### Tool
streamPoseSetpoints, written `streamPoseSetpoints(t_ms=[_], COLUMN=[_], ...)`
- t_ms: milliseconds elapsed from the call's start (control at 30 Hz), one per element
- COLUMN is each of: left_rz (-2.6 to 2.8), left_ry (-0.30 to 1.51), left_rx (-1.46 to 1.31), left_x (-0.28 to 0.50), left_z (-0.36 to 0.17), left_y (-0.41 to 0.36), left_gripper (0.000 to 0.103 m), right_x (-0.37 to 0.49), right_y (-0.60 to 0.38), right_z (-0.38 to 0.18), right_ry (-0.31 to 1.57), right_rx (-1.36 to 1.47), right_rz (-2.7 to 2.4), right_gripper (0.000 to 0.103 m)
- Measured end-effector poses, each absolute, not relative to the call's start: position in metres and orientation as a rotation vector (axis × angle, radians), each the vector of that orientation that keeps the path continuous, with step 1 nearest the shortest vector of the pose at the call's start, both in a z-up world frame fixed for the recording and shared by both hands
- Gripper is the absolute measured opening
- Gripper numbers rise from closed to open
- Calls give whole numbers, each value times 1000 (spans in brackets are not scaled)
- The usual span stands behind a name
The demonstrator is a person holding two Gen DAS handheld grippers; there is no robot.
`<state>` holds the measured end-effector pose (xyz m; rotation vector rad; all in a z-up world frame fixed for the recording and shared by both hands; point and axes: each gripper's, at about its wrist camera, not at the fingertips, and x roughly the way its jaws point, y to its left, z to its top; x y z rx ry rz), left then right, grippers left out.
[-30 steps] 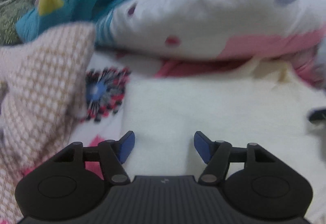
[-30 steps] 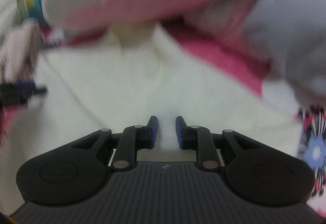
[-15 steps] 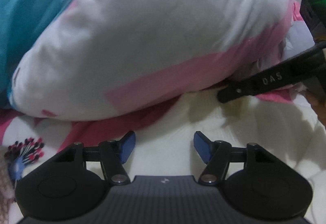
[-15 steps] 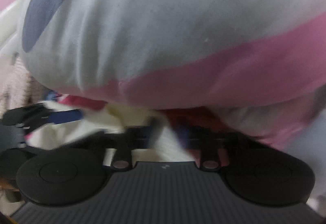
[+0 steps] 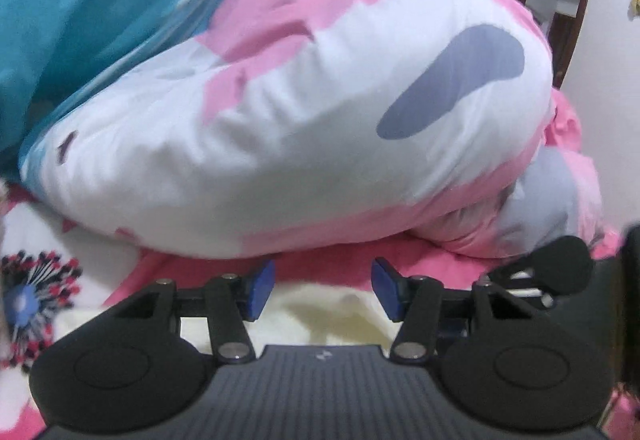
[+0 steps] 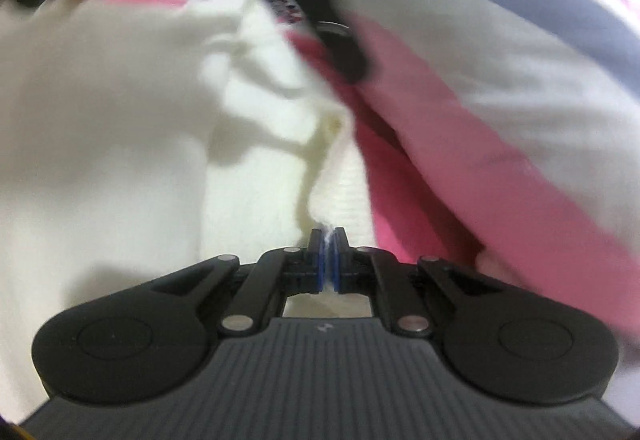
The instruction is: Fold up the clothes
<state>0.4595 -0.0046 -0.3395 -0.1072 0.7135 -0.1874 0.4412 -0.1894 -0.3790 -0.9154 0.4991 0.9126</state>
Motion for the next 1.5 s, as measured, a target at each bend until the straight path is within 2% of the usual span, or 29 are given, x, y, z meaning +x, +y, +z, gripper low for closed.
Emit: streamPoseSetpoints(t_ms=[100,200,433,500,600,700,733,967,1233,1500], left_rz=[-158,-158,-163,-157,-143,-130,-116,1,157,231], left_ry=[815,803,787,784,790,806,814,817,818,962], left_rx=[7,47,68,85,114,105,86,-55,-177,-210], left_x=[480,476,475,475,477,483,479,418,288,150], left_z=[-371,-386,-389,-389,-393,-385,-381,-321,-220,-179], left_y=[-20,-23,-23,-25,-29,-31,-29,10,103,184], left_gripper=[53,54,56,56,61,64,68,68,70,68], right_x=[435,434,468,482,499,494,494,453,355,235], right_y=[-189,-192,-235,-240,-230,-221,-222,-254,-295,-317], right_z=[-383,-377,-321,-331,-374,-381,-374,-318,-270,-276], right_ry=[481,503,663,714,836,825,833,797,809,957], right_rx=[-969,-940,-250,-148,-208,-210,-181,2,278,385], right_rz=[911,900,772,750,741,699,670,589,566,428], right_gripper=[4,5,7,7,5,6,7,9,15,17])
